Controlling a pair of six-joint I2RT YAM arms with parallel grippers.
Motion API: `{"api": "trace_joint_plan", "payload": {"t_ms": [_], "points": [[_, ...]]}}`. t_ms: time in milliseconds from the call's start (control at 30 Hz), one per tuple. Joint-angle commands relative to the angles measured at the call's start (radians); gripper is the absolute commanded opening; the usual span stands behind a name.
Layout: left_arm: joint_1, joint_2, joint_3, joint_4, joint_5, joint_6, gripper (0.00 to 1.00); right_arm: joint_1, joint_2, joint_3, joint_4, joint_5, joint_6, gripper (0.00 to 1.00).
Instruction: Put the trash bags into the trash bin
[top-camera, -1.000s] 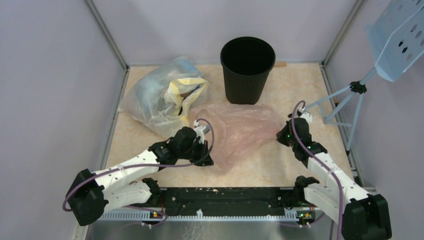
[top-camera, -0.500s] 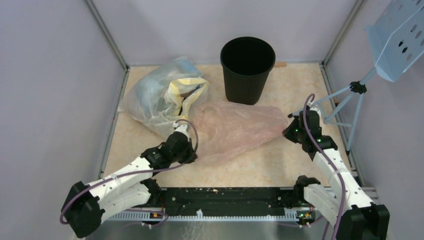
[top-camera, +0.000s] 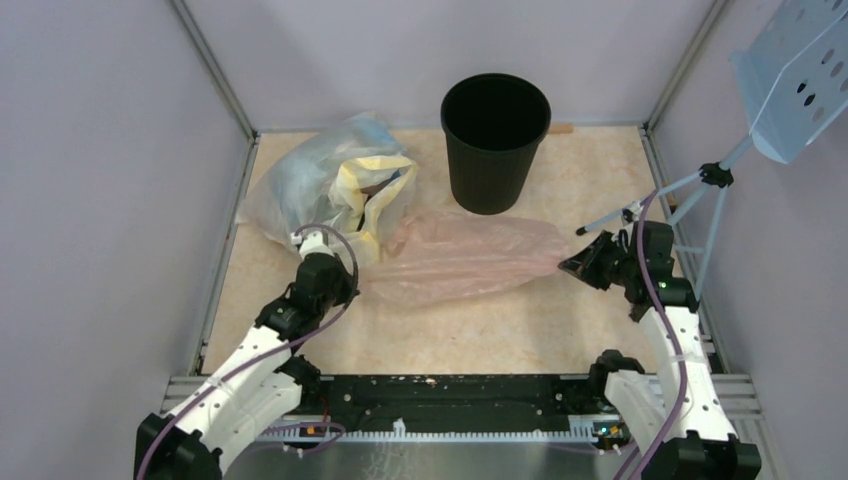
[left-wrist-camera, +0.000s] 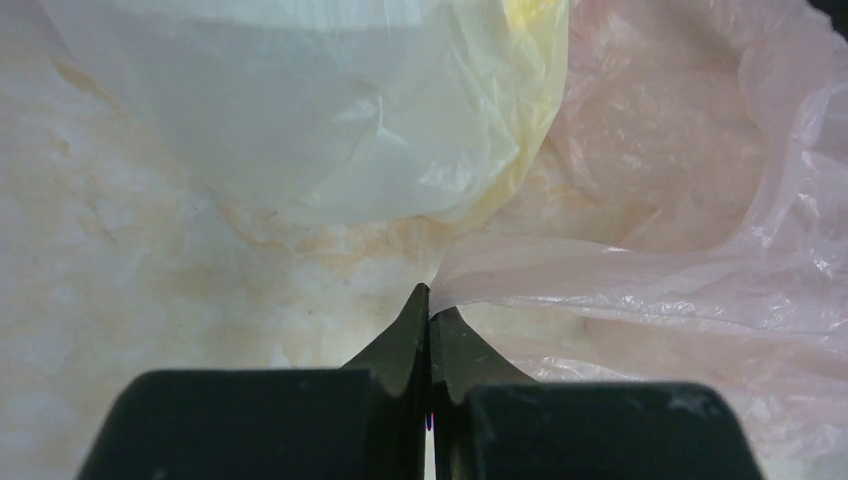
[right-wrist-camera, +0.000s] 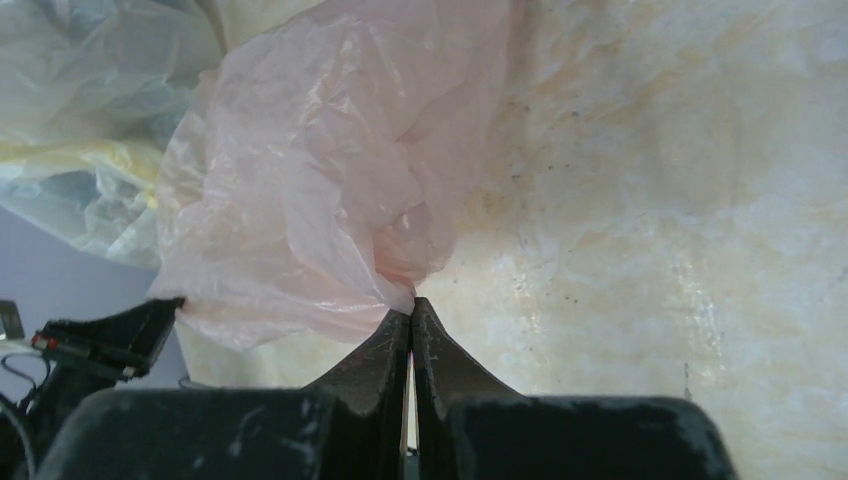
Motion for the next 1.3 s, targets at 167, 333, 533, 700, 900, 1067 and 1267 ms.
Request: {"api": "trace_joint_plan", "payload": {"t_ms": [167,333,533,700,900,1067,1267], "points": [[0.006,0.145,0.268,0.026,-0.139,0.108,0.0,-0.012,-0.128,-0.026,0.022,-0.153,-0.024,0.0],[0.006,0.114,0.348,-0.02,-0.182,0.124,0.0,-0.012,-0.136,-0.005,0.007,-0.165,-0.067,0.0],[0.007,0.03,0.425,-0.095,-0.119,0.171,0.0,-0.012,-0.141,0.011,0.048,-0.169,-0.068,0.0],[0.006,-0.021,0.534,-0.082,0.125,0.23,0.0,-0.012,-0.111,0.103,0.08,-0.12,-0.063,0.0],[0.006,0.005,0.729,-0.081,0.42,0.242,0.0,-0.012,-0.05,0.318,0.109,-0.047,-0.025,0.0],[0.006,0.061,0.912,-0.095,0.453,0.224,0.0,-0.012,0.026,0.536,0.14,-0.052,0.02,0.0],[0.006,0.178,1.185,-0.119,0.393,0.28,0.0,-0.012,0.223,0.76,0.257,-0.199,0.111,0.0]]}}
